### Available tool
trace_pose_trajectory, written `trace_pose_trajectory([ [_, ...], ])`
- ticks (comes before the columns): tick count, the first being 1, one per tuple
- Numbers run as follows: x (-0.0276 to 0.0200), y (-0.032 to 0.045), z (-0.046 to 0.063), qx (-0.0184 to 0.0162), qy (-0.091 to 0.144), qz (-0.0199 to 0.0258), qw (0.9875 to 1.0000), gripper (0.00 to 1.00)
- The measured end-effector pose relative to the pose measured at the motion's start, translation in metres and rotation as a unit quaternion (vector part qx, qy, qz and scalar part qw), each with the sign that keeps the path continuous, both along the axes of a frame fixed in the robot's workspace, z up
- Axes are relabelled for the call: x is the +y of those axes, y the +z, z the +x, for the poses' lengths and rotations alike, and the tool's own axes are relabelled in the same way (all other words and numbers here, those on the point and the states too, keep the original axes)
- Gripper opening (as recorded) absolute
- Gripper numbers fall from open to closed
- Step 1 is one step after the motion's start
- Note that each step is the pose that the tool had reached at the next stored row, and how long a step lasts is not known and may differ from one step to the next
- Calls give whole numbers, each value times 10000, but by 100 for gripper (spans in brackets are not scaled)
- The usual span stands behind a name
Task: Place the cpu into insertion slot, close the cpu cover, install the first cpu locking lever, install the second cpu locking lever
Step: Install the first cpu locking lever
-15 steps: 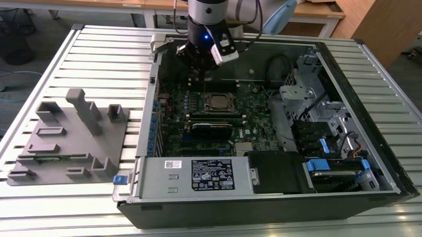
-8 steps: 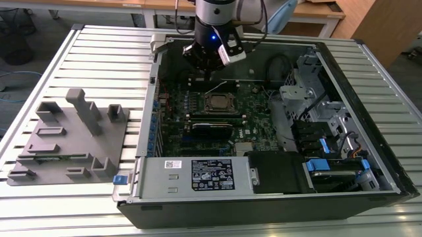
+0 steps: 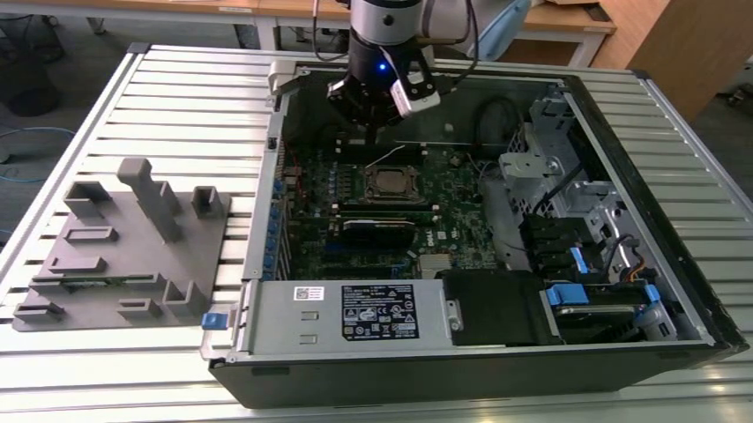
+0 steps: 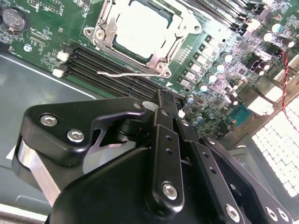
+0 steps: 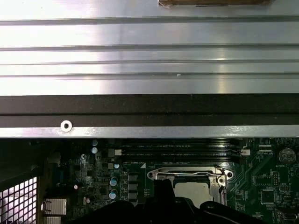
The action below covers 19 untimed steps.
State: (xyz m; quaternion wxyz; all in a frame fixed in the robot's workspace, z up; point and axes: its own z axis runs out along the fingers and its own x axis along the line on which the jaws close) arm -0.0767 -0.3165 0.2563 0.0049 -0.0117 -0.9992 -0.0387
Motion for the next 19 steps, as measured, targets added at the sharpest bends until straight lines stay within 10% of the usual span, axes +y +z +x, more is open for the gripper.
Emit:
trace_pose_trajectory([
  [19,1,-9,55,0,0,1,10000,11],
])
